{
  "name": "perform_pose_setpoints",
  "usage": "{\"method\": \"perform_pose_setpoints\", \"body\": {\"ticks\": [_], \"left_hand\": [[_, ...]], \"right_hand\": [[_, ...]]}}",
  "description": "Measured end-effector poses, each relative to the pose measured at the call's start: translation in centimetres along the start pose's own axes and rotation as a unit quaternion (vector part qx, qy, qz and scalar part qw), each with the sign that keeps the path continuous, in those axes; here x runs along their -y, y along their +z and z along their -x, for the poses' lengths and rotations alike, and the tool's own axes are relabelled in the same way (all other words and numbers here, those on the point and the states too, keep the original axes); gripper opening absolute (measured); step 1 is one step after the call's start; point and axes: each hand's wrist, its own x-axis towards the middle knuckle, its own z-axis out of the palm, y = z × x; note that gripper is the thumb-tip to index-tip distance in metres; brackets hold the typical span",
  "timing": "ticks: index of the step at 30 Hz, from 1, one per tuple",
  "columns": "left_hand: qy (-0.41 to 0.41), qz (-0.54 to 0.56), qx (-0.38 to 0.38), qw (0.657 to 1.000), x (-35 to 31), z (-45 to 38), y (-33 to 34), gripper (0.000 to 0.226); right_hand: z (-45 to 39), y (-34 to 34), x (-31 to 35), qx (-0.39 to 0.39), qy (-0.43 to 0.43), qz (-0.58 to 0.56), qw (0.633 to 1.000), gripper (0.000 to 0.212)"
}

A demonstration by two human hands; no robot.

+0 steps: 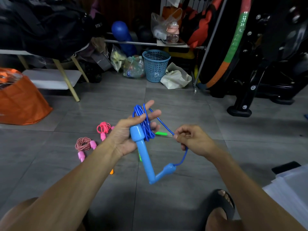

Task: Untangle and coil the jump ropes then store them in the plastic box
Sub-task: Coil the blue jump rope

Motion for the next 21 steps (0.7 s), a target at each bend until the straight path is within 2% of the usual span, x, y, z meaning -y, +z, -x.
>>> {"method": "perform_pose_setpoints", "body": {"ticks": [3, 7, 11, 13, 15, 18, 21], "left_hand": [[0.021, 0.011, -0.028, 0.999, 0.0, -0.4, -0.1, 0.088], [0.056, -0.006, -0.086, 0.995, -0.4, -0.8, -0.2, 0.066], [0.054, -0.139, -0.107, 0.983, 0.0, -1.0, 0.4, 0.036], [0.034, -0.235, -0.086, 0.967, 0.5, -0.9, 0.7, 0.037], [0.002, -0.342, -0.057, 0.938, 0.9, -0.6, 0.8, 0.038], [-0.069, -0.504, -0.032, 0.86, 1.1, -0.6, 0.0, 0.033], [-0.144, -0.582, -0.007, 0.8, 1.4, -0.6, -0.2, 0.034]], "right_hand": [[0.5, 0.5, 0.2, 0.061, 0.01, -0.022, 0.998, 0.012], [1.4, 1.3, 1.0, 0.121, -0.008, 0.054, 0.991, 0.016], [2.3, 1.9, 1.8, 0.144, -0.059, 0.094, 0.983, 0.016], [2.5, 2.1, 2.0, 0.122, -0.091, 0.13, 0.98, 0.013], [2.6, 2.0, 2.3, 0.079, -0.13, 0.179, 0.972, 0.008], [2.7, 1.5, 2.7, 0.019, -0.191, 0.192, 0.962, 0.012], [2.9, 1.4, 3.0, -0.017, -0.22, 0.205, 0.954, 0.019]]}}
